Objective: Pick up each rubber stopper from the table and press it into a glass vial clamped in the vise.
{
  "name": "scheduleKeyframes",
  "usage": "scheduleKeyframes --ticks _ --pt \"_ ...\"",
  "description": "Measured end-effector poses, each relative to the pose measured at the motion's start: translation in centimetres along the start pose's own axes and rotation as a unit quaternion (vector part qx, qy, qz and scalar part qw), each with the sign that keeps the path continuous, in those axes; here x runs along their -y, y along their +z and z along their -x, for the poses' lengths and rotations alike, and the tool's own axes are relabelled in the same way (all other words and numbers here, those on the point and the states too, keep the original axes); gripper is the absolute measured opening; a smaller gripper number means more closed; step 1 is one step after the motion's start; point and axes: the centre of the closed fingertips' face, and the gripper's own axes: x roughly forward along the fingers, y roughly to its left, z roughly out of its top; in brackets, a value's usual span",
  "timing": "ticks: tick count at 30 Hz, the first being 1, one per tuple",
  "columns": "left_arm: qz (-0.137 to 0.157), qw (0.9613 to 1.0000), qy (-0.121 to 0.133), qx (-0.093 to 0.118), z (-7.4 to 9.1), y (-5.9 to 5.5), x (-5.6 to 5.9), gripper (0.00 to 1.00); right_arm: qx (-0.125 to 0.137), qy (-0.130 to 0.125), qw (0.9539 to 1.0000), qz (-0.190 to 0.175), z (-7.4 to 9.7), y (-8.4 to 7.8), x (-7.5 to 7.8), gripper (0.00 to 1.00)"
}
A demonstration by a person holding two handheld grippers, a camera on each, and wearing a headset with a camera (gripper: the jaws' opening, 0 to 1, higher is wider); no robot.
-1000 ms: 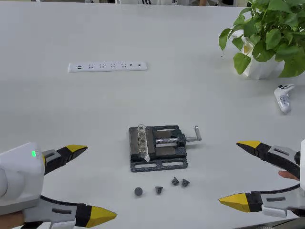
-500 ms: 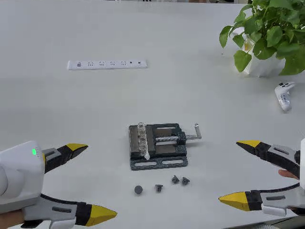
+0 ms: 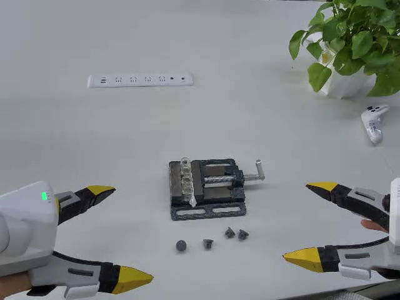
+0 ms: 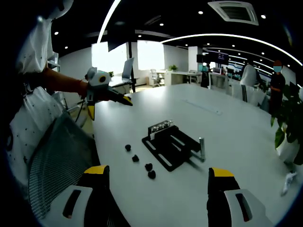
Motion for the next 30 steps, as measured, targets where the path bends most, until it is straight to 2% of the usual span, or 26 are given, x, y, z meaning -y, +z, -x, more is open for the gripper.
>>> scheduleKeyframes --ticks 18,30 --pt "0.0 1.0 -0.001 0.003 0.1 0.0 -0.2 0.99 -0.009 0.015 0.9998 -0.004 -1.5 0.1 -0.3 0.71" --pt "0.0 1.0 -0.003 0.003 -0.1 0.0 -0.5 0.99 -0.032 0.032 0.999 -0.002 -3.3 -0.6 -0.8 0.57"
